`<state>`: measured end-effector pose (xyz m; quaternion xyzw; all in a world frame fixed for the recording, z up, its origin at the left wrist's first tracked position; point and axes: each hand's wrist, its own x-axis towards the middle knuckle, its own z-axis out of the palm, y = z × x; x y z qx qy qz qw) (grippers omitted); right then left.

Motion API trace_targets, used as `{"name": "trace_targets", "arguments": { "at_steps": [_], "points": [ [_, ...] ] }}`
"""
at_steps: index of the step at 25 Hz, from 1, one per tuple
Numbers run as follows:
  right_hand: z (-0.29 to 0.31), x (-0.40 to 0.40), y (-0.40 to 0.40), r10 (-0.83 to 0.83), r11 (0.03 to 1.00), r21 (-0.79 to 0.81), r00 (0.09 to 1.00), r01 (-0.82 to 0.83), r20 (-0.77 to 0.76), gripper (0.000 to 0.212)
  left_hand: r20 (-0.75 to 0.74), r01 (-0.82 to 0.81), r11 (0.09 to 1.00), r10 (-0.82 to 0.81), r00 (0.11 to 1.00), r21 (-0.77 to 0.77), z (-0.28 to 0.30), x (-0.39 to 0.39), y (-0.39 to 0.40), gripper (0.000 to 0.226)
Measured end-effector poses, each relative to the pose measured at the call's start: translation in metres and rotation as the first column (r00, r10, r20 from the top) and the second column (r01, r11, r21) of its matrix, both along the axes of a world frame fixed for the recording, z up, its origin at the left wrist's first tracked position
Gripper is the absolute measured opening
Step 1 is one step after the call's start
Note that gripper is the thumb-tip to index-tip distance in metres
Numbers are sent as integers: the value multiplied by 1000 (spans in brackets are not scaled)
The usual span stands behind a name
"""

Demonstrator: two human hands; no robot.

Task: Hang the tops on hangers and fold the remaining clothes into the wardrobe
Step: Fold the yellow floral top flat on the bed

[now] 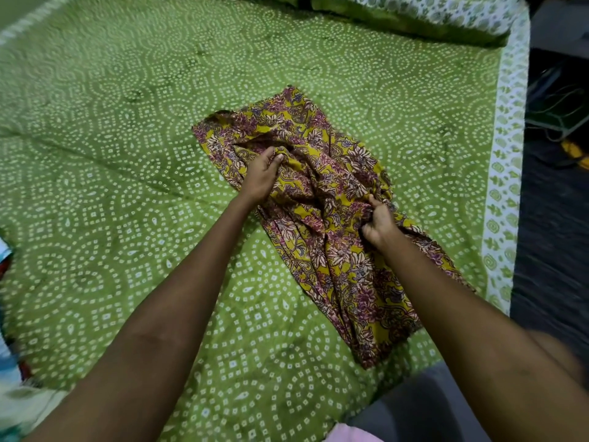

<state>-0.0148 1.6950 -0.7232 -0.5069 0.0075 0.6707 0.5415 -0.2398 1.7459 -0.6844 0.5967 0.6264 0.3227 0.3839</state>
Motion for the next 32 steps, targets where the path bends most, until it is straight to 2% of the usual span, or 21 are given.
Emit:
{"name": "trace_targets", "arguments": {
  "at_steps": [2, 4, 5, 6, 8, 10, 11, 13, 15, 17, 18, 19, 20, 21, 22, 24, 26, 30, 32],
  "points": [
    [1, 1, 0, -11, 1000, 4, 1000, 11, -13, 25, 16, 146, 975, -145, 989, -170, 9, -13, -10, 36],
    [0, 1, 0, -11, 1000, -1, 1000, 11, -21, 24, -88, 301, 857, -368, 926, -418, 13, -33, -17, 29],
    [0, 1, 0, -7, 1000, 0, 1000, 7, -23, 23, -130, 342, 813, -447, 885, -471, 13, -41, -21, 19],
    [-1, 1, 0, -2, 1000, -1, 1000, 2, -22, 23, -115, 362, 811, -458, 881, -460, 9, -48, -24, 10],
    [-1, 0, 0, 12, 1000, 5, 1000, -12, -9, 23, 115, 347, 899, -328, 938, -266, -4, -52, -33, 11],
    [-3, 0, 0, 5, 1000, 5, 1000, -5, -10, 22, 305, 174, 978, -133, 943, -112, -11, -44, -37, 17],
    [-3, 0, 1, -3, 1000, 0, 1000, 3, -6, 21, 303, 95, 992, -64, 951, -87, -15, -38, -35, 25],
    [-3, 0, 0, -5, 1000, -9, 1000, 5, 6, 19, 165, -56, 997, 64, 984, -54, -19, -22, -32, 46],
    [-2, 1, -1, -5, 1000, -17, 1000, 5, 21, 19, 121, -132, 991, 134, 984, -21, -19, -11, -29, 47],
    [-1, 2, -1, -9, 1000, -16, 999, 10, 31, 19, 54, 18, 995, -12, 998, -102, -1, -8, -28, 43],
    [-1, 2, -1, -7, 1000, -15, 999, 7, 31, 19, -46, 155, 957, -171, 984, -244, 8, -9, -27, 40],
    [-3, 2, 0, -1, 1000, -16, 1000, 1, 30, 20, -174, 249, 881, -341, 924, -402, 14, -13, -26, 40],
    [-4, 2, 0, 9, 1000, -17, 1000, -9, 29, 20, -295, 295, 815, -480, 826, -499, 18, -16, -25, 41],
    [-6, 3, 1, 14, 1000, -19, 1000, -14, 26, 20, -389, 313, 791, -550, 739, -525, 18, -21, -24, 38],
    [-8, 3, 2, 16, 1000, -19, 1000, -15, 21, 20, -411, 332, 801, -555, 723, -498, 17, -27, -23, 30],
    [-12, 3, 3, 22, 1000, -22, 999, -21, 23, 22, -274, 344, 841, -478, 835, -419, 11, -43, -25, 11],
    [-13, 4, 3, 27, 999, -22, 999, -27, 17, 22, -145, 340, 856, -421, 895, -389, 9, -57, -32, 5],
    [-12, 5, 2, 9, 1000, -11, 1000, -9, 6, 19, -240, 308, 874, -413, 878, -377, 1, -78, -37, 4],
    [-11, 6, 1, 1, 1000, 0, 1000, -1, -12, 19, -228, 221, 911, -311, 923, -348, -2, -88, -34, 16]
  ]
}}
